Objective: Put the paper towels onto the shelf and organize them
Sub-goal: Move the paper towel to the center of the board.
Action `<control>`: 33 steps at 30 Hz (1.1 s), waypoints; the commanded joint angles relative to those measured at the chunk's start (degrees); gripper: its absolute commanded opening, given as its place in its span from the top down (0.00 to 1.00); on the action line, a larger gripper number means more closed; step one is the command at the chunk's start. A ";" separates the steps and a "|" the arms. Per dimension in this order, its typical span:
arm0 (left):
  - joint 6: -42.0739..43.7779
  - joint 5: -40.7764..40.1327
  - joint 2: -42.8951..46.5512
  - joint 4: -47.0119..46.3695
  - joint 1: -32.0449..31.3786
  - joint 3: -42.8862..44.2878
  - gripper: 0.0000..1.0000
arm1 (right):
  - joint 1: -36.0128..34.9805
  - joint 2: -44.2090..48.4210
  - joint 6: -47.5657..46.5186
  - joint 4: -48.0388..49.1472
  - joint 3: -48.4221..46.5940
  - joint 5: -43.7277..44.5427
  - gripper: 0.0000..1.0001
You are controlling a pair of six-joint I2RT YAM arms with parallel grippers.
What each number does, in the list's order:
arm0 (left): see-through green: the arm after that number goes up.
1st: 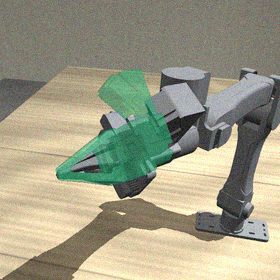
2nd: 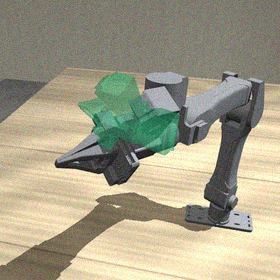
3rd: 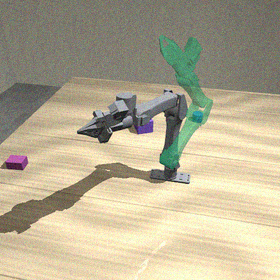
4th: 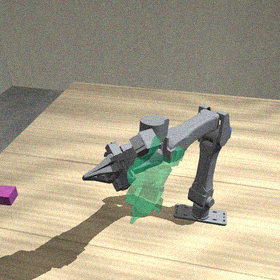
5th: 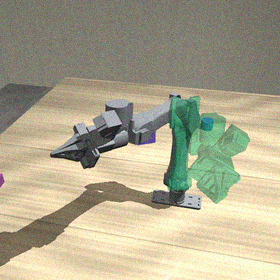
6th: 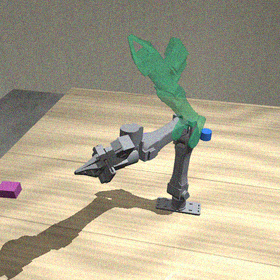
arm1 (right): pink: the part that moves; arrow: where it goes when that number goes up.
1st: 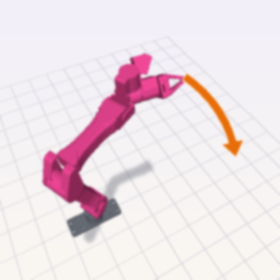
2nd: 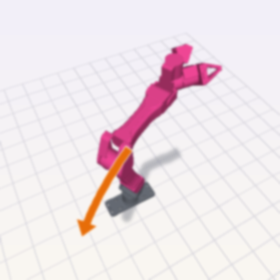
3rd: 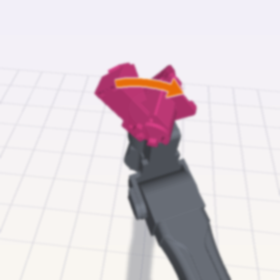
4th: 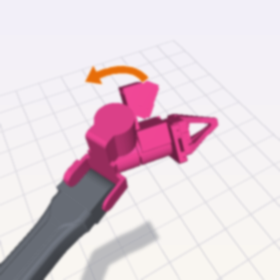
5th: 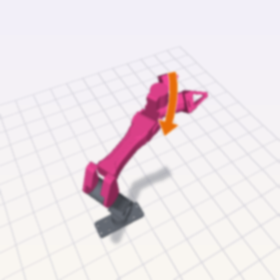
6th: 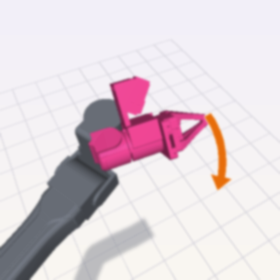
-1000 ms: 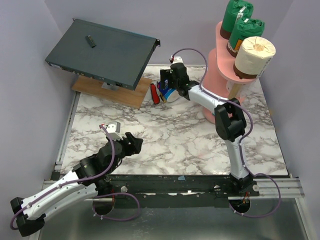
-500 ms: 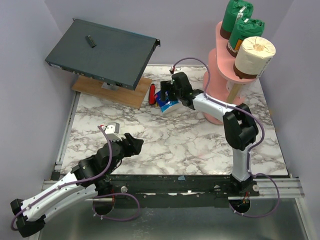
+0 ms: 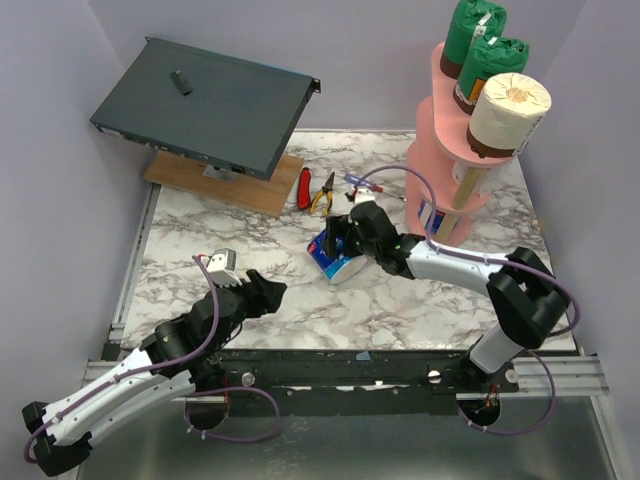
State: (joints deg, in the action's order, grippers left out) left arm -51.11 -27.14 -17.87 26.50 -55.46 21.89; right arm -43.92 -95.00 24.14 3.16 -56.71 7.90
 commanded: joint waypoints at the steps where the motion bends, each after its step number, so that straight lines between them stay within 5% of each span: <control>1: -1.15 1.86 1.08 1.48 0.27 -0.80 0.30 | -2.01 6.48 4.41 1.42 8.78 3.08 0.11; 7: 0.91 4.24 -1.96 -1.09 0.27 -0.62 0.29 | -3.28 13.21 6.40 0.42 13.77 -0.44 0.01; 13: 1.54 6.34 -6.30 -3.60 0.27 0.69 0.29 | -3.32 16.82 3.87 -10.72 7.74 -3.24 0.00; 22: 0.77 6.79 -9.24 -5.29 0.27 1.02 0.29 | -3.30 10.74 -1.78 -33.57 -8.30 -4.78 0.00; 33: 0.90 7.36 -11.56 -5.91 0.27 1.40 0.29 | -3.27 3.89 -5.84 -40.83 -14.93 -0.77 0.00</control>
State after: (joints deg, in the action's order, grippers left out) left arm -50.54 -21.17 -28.62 22.13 -55.46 21.74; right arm -46.83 -88.73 20.80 -33.19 -68.95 5.39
